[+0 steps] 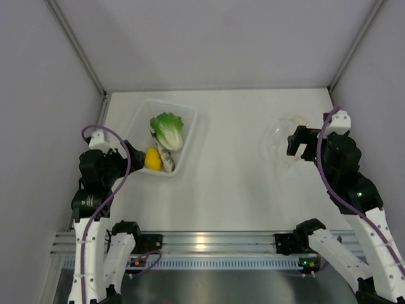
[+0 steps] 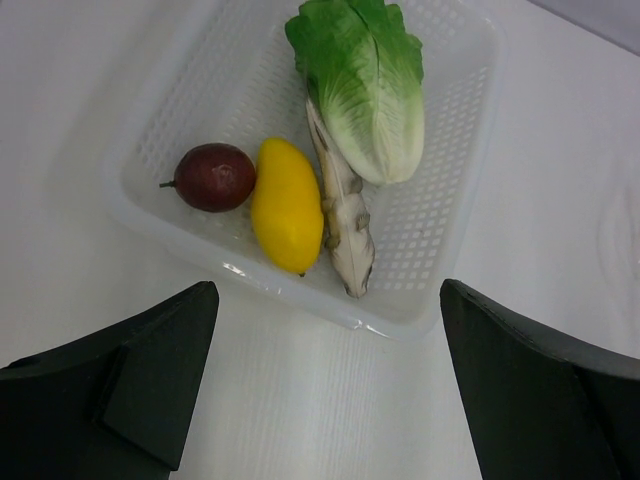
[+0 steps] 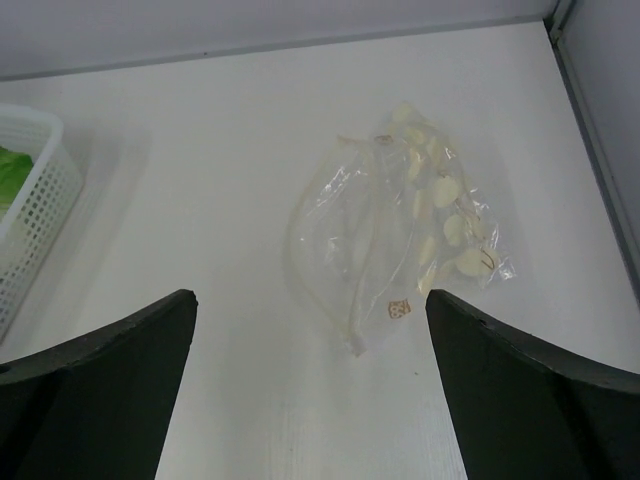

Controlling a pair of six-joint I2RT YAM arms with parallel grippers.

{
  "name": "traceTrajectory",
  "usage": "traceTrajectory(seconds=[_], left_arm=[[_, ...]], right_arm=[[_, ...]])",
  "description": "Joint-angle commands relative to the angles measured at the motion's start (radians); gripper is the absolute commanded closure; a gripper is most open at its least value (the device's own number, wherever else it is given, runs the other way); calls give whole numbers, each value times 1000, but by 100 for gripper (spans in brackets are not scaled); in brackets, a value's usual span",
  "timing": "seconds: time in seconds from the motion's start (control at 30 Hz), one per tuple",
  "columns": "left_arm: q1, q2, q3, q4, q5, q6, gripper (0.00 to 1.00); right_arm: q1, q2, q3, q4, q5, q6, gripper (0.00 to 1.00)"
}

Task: Open the zip-top bag and remove the fake food

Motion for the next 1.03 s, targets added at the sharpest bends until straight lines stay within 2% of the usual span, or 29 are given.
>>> traceTrajectory(seconds=[0.0, 0.17, 0.4, 0.67, 1.0], left_arm=[[-12, -5, 51, 12, -60, 46, 2], [-21, -62, -13, 65, -93, 67, 2], [-38, -183, -70, 107, -29, 106, 2], [-139, -271, -93, 107, -104, 89, 2], [-150, -275, -99, 107, -124, 84, 2]], right_arm=[[13, -93, -37, -40, -48, 13, 1], [11, -261, -110, -74, -70, -18, 1], [11, -360, -173, -55, -48, 1, 1], [13, -345, -187, -58, -27, -64, 1], [13, -335, -183, -65, -41, -73, 0]])
